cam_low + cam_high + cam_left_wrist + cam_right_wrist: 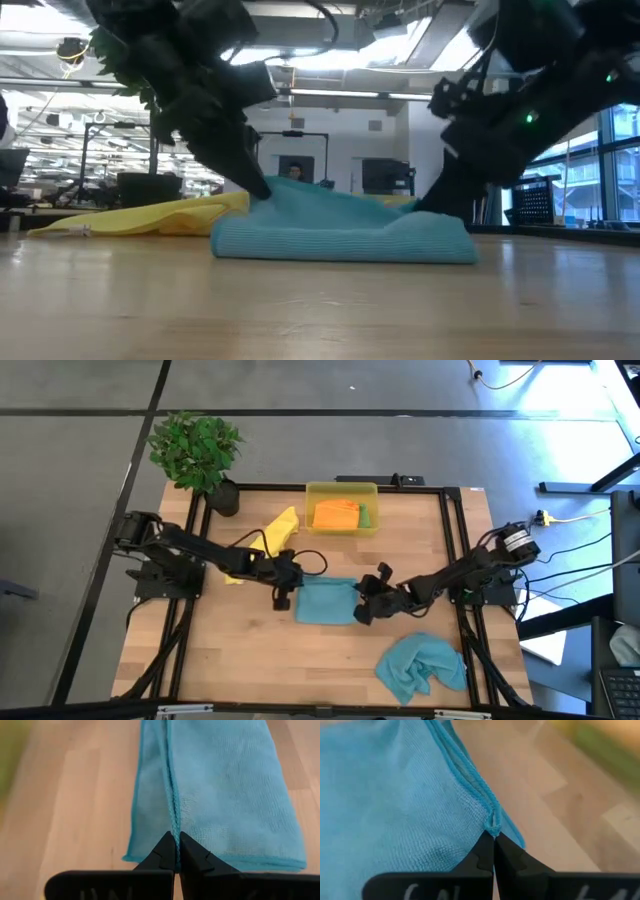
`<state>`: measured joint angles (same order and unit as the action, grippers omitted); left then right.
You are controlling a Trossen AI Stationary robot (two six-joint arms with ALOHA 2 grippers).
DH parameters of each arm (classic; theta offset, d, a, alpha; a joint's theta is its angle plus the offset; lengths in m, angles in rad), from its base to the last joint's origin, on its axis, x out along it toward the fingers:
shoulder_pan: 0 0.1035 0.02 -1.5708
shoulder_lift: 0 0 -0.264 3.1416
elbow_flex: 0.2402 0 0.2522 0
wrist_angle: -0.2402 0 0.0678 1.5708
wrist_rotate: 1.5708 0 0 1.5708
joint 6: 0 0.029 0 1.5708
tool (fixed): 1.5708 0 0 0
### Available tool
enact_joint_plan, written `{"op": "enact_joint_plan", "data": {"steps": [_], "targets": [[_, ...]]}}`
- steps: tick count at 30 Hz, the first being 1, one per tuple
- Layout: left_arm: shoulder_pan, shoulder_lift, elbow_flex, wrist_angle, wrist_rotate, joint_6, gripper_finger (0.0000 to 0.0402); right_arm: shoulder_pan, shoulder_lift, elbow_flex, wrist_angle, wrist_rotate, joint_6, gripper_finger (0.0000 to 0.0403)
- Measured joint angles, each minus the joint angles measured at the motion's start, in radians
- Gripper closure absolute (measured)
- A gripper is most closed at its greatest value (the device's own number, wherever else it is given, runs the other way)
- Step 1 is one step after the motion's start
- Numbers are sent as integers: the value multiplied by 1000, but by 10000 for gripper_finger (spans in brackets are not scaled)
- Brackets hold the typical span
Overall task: Fold microfiber towels
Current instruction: Fold the top blue microfiber cloth
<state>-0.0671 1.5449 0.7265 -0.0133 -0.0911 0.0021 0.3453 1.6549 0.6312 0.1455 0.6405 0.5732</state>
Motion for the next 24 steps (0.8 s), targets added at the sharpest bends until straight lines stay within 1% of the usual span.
{"op": "enact_joint_plan", "data": {"steps": [2,7,16,19,24], "targets": [[10,36,0,23,18,8,401,-10,19,0,3,-13,2,403],[37,98,0,36,15,11,401,-24,44,0,12,-14,12,403],[70,108,0,61,4,11,399,-36,46,0,3,-6,28,398],[70,108,0,61,-4,11,379,-36,46,0,3,18,27,376],[68,108,6,60,-60,9,330,-36,45,0,3,25,24,333]]}}
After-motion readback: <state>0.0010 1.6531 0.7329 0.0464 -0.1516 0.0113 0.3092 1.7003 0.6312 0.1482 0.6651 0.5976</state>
